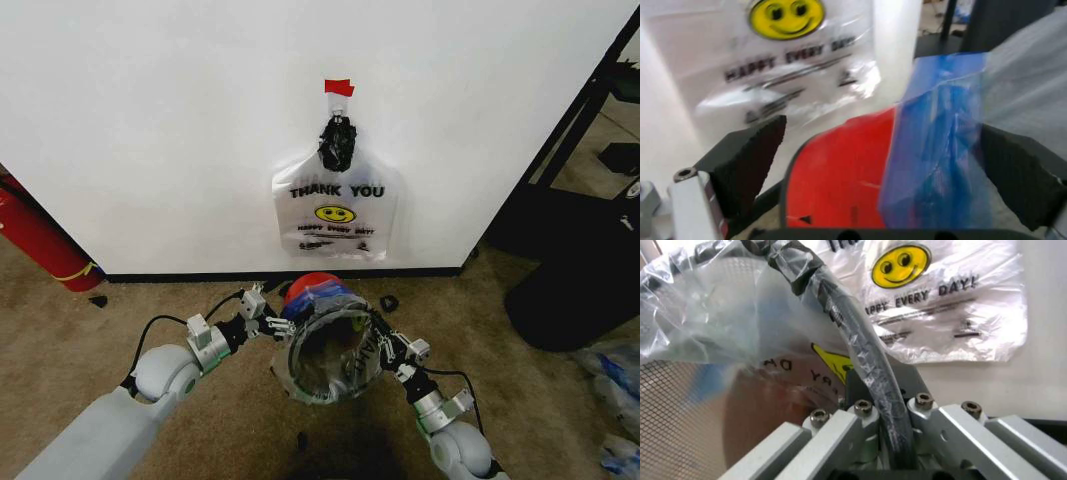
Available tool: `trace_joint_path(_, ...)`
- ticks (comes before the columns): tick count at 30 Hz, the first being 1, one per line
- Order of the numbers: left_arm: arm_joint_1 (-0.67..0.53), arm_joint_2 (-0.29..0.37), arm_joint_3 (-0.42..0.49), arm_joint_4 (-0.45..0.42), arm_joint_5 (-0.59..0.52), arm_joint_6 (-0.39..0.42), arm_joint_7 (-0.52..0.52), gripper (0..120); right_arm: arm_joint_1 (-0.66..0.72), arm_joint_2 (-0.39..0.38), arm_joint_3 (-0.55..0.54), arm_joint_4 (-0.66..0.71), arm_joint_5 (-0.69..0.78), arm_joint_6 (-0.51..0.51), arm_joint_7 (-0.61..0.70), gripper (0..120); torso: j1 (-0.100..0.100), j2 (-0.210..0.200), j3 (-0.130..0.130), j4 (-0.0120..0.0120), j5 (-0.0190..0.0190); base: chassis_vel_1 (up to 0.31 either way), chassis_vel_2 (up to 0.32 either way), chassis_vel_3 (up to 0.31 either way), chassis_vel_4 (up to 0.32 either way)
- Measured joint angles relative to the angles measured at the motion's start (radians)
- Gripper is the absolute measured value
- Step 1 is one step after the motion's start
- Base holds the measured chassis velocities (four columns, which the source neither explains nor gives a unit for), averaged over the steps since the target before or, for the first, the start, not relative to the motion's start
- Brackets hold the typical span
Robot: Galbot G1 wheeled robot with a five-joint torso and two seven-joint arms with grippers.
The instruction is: Pick up the garbage bag from the wall and place it over the trash bin.
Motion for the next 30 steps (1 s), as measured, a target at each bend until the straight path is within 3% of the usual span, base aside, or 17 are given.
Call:
trace_joint_path(8,-0.039,-0.01,0.015,0.049,0.038,0.037,-0.187,100,0.004,0.006,-0.014,-0.009,-0.014,0.006,-0.006,0,0.0,0.0,0.0,0.0,0.0001,0.0,0.0,0.0,0.0)
trace_joint_path(13,-0.053,-0.011,0.021,0.082,0.05,0.037,-0.211,100,0.006,0.009,-0.021,-0.01,-0.011,0.005,-0.011,0,0.0,0.0,0.0,0.0,0.0,0.0,0.0,0.0,0.0)
trace_joint_path(18,-0.051,-0.006,-0.001,0.092,0.006,-0.026,-0.058,100,0.01,0.011,-0.025,-0.02,0.029,-0.01,-0.009,0,0.0,0.0,0.0,-0.0001,0.0,0.0,0.0,0.0,0.0)
trace_joint_path(20,-0.043,-0.007,-0.026,0.101,-0.034,-0.082,0.045,100,0.012,0.014,-0.026,-0.026,0.067,-0.028,0.011,0,0.0,0.0,0.0,-0.0001,0.0001,0.0,0.0,0.0,0.0)
trace_joint_path(23,-0.026,-0.018,-0.068,0.115,-0.074,-0.147,0.115,100,0.016,0.022,-0.029,-0.03,0.136,-0.062,0.071,0,0.0,0.0,0.0,0.0001,0.0001,0.0,0.0,0.0,0.0)
trace_joint_path(27,-0.006,-0.051,-0.118,0.12,-0.091,-0.187,0.104,100,0.014,0.036,-0.031,-0.018,0.22,-0.1,0.148,0,0.0,0.0,0.0,-0.0001,0.0001,0.0,0.0,0.0,0.0)
trace_joint_path(30,0.018,-0.076,-0.147,0.108,-0.043,-0.184,0.017,100,0.008,0.048,-0.03,0.001,0.274,-0.116,0.211,0,0.0,0.0,0.0,-0.0001,0.0002,0.0,0.0,0.0,0.0)
